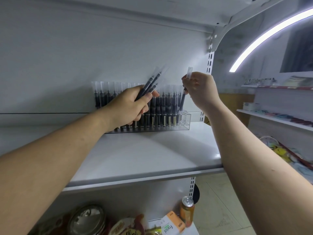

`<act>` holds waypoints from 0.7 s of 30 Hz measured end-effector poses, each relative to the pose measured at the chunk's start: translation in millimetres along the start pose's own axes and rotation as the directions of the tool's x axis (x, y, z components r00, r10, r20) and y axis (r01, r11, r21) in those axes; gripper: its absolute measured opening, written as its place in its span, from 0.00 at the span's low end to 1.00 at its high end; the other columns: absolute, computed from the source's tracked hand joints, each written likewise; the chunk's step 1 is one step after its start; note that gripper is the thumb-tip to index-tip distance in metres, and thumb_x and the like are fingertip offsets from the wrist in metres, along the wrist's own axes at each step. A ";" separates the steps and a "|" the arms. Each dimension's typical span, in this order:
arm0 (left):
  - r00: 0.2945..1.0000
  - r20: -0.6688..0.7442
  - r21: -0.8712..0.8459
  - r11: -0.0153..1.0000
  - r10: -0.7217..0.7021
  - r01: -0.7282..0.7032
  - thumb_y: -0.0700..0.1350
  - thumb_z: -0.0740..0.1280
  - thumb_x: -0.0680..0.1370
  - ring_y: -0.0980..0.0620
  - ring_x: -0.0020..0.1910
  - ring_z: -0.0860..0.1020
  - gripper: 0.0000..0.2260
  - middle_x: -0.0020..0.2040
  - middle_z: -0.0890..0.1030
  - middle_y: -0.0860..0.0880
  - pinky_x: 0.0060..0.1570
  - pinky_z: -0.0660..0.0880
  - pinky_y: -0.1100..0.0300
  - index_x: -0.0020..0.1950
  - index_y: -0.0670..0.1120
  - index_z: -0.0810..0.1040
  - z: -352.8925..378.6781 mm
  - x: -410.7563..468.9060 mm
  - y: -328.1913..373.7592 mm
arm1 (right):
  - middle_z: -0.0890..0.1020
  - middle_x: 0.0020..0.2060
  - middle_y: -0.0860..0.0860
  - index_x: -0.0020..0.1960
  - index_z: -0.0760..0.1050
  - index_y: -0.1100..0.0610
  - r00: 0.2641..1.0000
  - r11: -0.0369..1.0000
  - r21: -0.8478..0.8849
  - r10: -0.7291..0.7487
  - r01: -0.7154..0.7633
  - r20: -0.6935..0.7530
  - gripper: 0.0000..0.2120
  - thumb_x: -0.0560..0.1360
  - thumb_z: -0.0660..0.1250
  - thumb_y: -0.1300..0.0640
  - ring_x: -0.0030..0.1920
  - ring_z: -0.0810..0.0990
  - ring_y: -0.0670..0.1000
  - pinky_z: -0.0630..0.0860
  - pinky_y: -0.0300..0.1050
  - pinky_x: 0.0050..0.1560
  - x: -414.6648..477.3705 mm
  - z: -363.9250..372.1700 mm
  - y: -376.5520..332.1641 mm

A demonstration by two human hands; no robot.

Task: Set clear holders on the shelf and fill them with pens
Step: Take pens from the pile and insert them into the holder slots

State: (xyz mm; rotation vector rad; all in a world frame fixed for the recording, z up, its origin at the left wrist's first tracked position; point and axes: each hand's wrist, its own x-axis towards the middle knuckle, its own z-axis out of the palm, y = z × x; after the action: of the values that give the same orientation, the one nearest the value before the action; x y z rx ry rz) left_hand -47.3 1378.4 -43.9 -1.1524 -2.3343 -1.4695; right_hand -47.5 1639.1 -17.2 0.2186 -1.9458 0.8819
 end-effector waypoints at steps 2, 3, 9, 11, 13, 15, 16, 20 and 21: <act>1.000 0.002 0.003 1.000 0.003 -0.003 0.50 0.57 0.88 0.56 0.27 0.65 0.10 0.38 0.69 0.49 0.25 0.62 0.61 0.64 0.54 0.77 0.1 -0.3 0.5 | 0.83 0.34 0.48 0.46 0.83 0.58 1.000 1.000 -0.023 0.009 -0.009 -0.001 0.08 0.82 0.68 0.58 0.35 0.81 0.47 0.77 0.42 0.41 -0.7 -0.2 -0.6; 1.000 0.003 0.008 1.000 0.004 -0.004 0.50 0.57 0.88 0.56 0.27 0.64 0.10 0.38 0.69 0.49 0.25 0.62 0.61 0.64 0.53 0.77 0.3 -0.4 0.8 | 0.83 0.35 0.48 0.47 0.82 0.56 1.000 0.999 -0.029 0.016 -0.016 0.004 0.07 0.82 0.68 0.58 0.36 0.82 0.49 0.79 0.44 0.44 -1.2 -0.5 -1.2; 1.000 -0.006 0.019 1.000 0.003 -0.003 0.48 0.57 0.88 0.57 0.26 0.65 0.11 0.38 0.69 0.47 0.25 0.64 0.65 0.64 0.50 0.77 2.1 -1.4 3.6 | 0.86 0.38 0.47 0.58 0.79 0.52 0.989 0.996 -0.080 0.046 -0.035 0.139 0.08 0.80 0.72 0.57 0.36 0.86 0.46 0.81 0.45 0.39 -10.3 -1.3 -4.9; 1.000 -0.014 0.019 1.000 0.001 -0.001 0.47 0.57 0.89 0.58 0.26 0.65 0.11 0.38 0.69 0.47 0.25 0.65 0.66 0.64 0.48 0.77 2.2 -1.7 4.3 | 0.86 0.38 0.48 0.64 0.73 0.50 0.986 0.993 -0.110 0.061 -0.044 0.156 0.17 0.78 0.74 0.56 0.33 0.85 0.43 0.76 0.39 0.34 -11.8 -2.4 -3.7; 1.000 -0.016 0.018 1.000 0.000 0.000 0.46 0.57 0.89 0.58 0.25 0.65 0.11 0.38 0.69 0.47 0.24 0.65 0.67 0.64 0.48 0.77 2.2 -2.0 5.1 | 0.86 0.40 0.49 0.66 0.70 0.50 0.979 0.993 -0.109 0.071 -0.051 0.191 0.21 0.77 0.75 0.57 0.31 0.84 0.42 0.72 0.34 0.28 -12.7 -3.4 -2.7; 1.000 -0.013 0.018 1.000 0.000 0.001 0.46 0.57 0.89 0.58 0.25 0.65 0.11 0.38 0.69 0.47 0.24 0.64 0.67 0.64 0.47 0.77 2.4 -2.2 5.6 | 0.85 0.43 0.51 0.65 0.70 0.49 0.976 0.995 -0.092 0.055 -0.037 0.209 0.21 0.77 0.75 0.59 0.32 0.85 0.43 0.72 0.33 0.27 -13.2 -4.8 -2.9; 1.000 -0.012 0.019 1.000 -0.001 0.001 0.46 0.57 0.89 0.59 0.25 0.65 0.11 0.38 0.69 0.47 0.24 0.64 0.67 0.64 0.46 0.77 2.6 -2.5 6.0 | 0.84 0.45 0.51 0.65 0.70 0.49 0.978 0.996 -0.092 0.041 -0.022 0.207 0.22 0.77 0.75 0.59 0.33 0.86 0.44 0.73 0.34 0.28 -13.6 -5.5 -3.8; 1.000 -0.007 0.029 1.000 0.001 -0.001 0.45 0.57 0.89 0.60 0.24 0.65 0.11 0.38 0.69 0.46 0.24 0.65 0.68 0.65 0.45 0.77 2.8 -3.3 6.6 | 0.83 0.50 0.50 0.62 0.73 0.49 0.979 0.994 -0.107 0.035 -0.013 0.200 0.19 0.76 0.76 0.60 0.35 0.87 0.48 0.81 0.42 0.33 -13.2 -6.8 -4.3; 1.000 -0.006 0.032 0.999 0.001 -0.001 0.45 0.57 0.89 0.60 0.24 0.66 0.11 0.38 0.69 0.46 0.24 0.65 0.68 0.65 0.45 0.77 2.7 -3.5 6.7 | 0.83 0.51 0.50 0.61 0.74 0.50 0.977 0.994 -0.112 0.039 -0.016 0.209 0.17 0.76 0.76 0.60 0.35 0.87 0.48 0.80 0.42 0.33 -12.8 -6.2 -3.2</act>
State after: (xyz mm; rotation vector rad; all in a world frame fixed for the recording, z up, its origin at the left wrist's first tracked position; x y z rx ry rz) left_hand -39.6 1380.3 -42.3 -1.1396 -2.3436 -1.4280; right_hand -34.9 1638.4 -24.4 0.2284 -2.1924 0.7924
